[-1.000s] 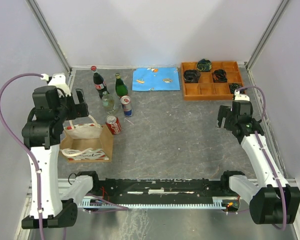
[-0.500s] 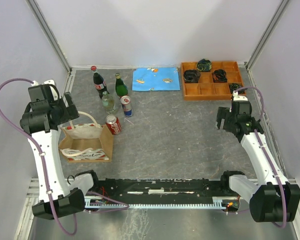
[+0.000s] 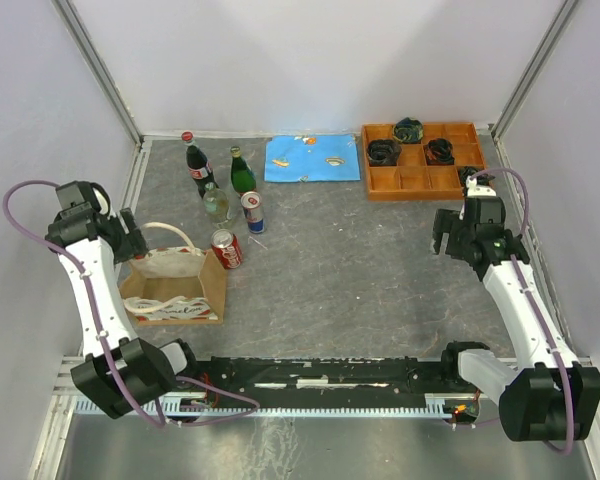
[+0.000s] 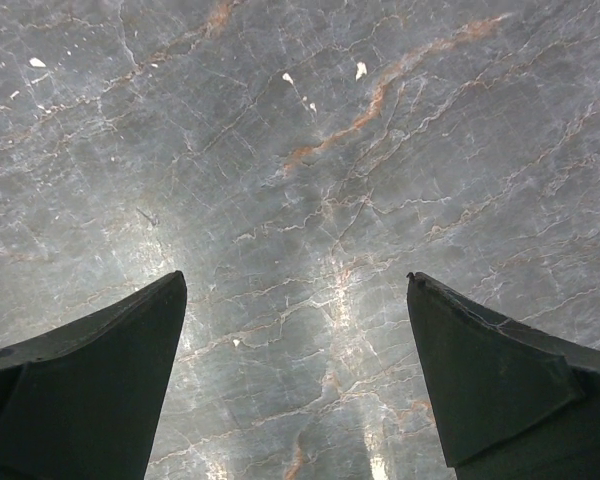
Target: Place the beverage into the canvas bag
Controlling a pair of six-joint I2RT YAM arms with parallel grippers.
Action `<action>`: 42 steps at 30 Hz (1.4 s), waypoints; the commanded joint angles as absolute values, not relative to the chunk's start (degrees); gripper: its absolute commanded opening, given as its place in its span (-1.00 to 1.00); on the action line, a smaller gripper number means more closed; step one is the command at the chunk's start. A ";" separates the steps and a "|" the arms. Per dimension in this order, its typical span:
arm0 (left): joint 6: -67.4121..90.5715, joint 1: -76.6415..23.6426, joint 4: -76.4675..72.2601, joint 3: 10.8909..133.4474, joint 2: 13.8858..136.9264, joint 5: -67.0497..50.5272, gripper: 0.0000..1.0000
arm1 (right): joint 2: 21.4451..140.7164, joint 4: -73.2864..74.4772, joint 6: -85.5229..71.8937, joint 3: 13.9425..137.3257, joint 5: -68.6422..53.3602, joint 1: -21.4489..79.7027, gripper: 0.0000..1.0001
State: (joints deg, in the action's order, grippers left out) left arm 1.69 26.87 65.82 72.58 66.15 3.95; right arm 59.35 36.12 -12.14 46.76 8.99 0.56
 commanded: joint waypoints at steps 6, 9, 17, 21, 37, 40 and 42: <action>-10.21 30.25 55.69 64.09 63.58 2.73 0.66 | 59.94 37.77 -12.26 52.10 8.87 0.26 0.99; -12.15 30.92 53.72 62.58 63.89 1.77 0.60 | 60.15 38.65 -12.62 52.80 8.97 0.24 0.99; -17.53 31.11 52.33 58.12 64.90 -0.34 0.38 | 59.88 40.20 -13.33 53.96 9.77 0.26 0.99; -19.11 31.08 50.44 54.89 65.78 -0.56 0.31 | 59.25 40.47 -13.49 53.79 10.01 0.22 0.99; -26.72 31.14 71.62 97.33 72.48 -15.14 -0.95 | 57.82 41.96 -12.39 55.23 11.02 0.21 0.99; -30.28 31.15 78.80 110.03 75.94 -18.00 -0.95 | 56.79 42.29 -13.27 54.99 10.45 0.23 0.99; -31.62 31.12 82.46 117.42 78.40 -20.24 -0.95 | 56.08 42.30 -13.65 54.35 10.27 0.25 0.99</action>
